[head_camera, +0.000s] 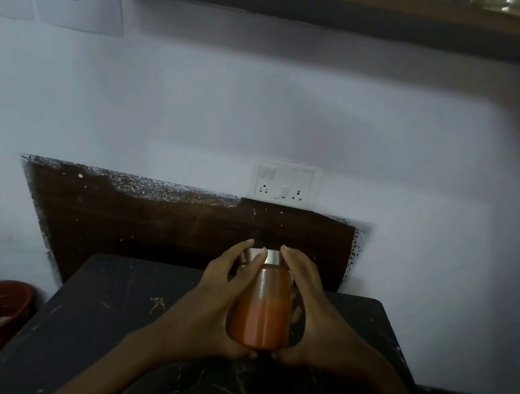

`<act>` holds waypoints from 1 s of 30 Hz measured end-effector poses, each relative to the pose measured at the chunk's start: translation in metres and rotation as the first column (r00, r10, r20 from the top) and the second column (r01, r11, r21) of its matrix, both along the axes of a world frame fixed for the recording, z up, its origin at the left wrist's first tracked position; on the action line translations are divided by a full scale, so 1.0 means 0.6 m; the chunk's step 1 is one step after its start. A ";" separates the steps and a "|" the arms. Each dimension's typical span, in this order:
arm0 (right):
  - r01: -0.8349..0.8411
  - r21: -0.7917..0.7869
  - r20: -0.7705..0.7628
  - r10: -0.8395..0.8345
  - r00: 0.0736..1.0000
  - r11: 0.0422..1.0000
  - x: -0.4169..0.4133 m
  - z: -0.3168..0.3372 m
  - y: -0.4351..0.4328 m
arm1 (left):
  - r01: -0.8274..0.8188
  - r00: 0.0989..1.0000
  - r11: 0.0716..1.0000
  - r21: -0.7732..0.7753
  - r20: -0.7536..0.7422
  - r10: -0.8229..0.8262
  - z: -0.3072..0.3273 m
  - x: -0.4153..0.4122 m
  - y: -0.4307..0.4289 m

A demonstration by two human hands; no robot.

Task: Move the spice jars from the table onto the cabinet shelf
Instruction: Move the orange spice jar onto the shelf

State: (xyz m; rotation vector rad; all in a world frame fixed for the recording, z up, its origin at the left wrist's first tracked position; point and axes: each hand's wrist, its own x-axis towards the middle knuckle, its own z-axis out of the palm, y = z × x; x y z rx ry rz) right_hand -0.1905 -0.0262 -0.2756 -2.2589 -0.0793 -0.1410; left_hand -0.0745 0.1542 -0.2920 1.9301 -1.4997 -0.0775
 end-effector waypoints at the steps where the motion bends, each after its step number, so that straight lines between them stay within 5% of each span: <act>1: 0.010 -0.005 -0.006 -0.010 1.000 1.000 -0.001 0.002 -0.001 | -0.005 1.000 1.000 -0.024 0.002 0.005 0.000 -0.001 -0.002; 11: 0.007 0.039 -0.094 -0.003 0.996 0.999 -0.011 0.010 -0.019 | 0.079 0.976 0.993 -0.087 -0.198 -0.095 -0.005 0.004 -0.005; 18: 0.030 -0.024 -0.098 -0.033 0.995 0.999 -0.005 0.009 -0.009 | 0.051 0.998 0.996 -0.072 -0.041 -0.054 0.000 -0.004 -0.018; 24: 0.013 0.093 -0.157 0.002 0.988 0.996 -0.013 0.015 -0.026 | 0.079 0.959 0.987 -0.143 -0.259 -0.114 -0.007 -0.002 -0.016; 30: 0.054 0.083 -0.127 -0.043 0.991 0.995 -0.007 0.006 -0.017 | 0.106 0.955 0.990 -0.088 -0.269 -0.126 -0.011 -0.001 -0.020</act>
